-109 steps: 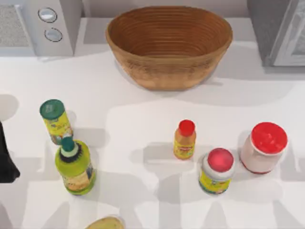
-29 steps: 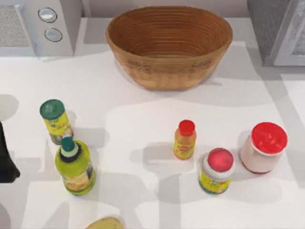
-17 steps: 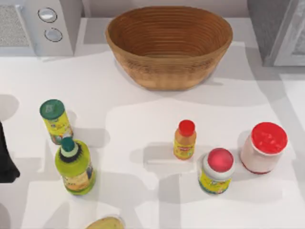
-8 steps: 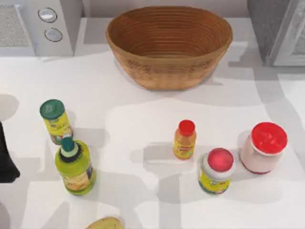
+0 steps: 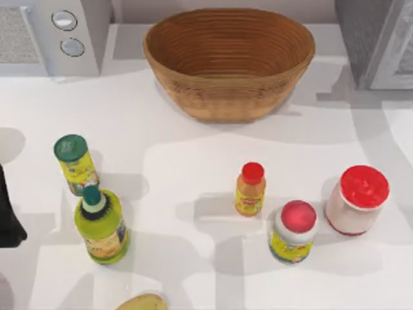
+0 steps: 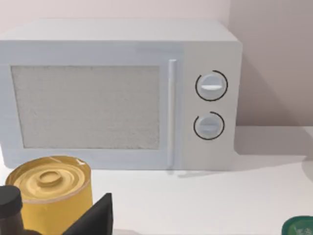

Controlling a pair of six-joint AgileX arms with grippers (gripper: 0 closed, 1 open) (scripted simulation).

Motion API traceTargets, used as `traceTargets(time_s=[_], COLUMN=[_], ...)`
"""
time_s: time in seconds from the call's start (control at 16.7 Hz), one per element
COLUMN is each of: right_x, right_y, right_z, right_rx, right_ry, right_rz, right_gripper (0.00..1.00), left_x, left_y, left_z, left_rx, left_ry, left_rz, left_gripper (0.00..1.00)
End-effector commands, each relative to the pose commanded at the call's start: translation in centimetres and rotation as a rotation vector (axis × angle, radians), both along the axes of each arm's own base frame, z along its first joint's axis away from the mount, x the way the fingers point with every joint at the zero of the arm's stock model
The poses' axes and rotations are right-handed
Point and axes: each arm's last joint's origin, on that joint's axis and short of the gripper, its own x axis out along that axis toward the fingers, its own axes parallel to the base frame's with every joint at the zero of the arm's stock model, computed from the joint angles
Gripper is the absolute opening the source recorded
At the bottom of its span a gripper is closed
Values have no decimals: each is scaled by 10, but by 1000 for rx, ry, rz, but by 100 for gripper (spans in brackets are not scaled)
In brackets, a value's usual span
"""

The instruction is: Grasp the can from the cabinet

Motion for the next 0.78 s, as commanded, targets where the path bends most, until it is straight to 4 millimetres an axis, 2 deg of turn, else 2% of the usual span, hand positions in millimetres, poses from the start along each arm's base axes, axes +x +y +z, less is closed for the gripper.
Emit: traceTargets(time_s=[0.18,0.3,0.48,0.78], right_x=[-21,-36,-57,-86], right_y=[-11,-19,-29,-42], right_z=[-30,-62,-125,-250], right_rx=[-3,-6,-11,-10], right_ry=[8,25,59,94], right_rz=[0,1,1,6], right_gripper=[0,0,0,0], left_x=[0,0,0,0], left_y=[0,0,0,0], left_z=[0,0,0,0], left_rx=[0,0,0,0], left_ry=[0,0,0,0], left_rz=[0,0,0,0], left_gripper=[100,100,100,100])
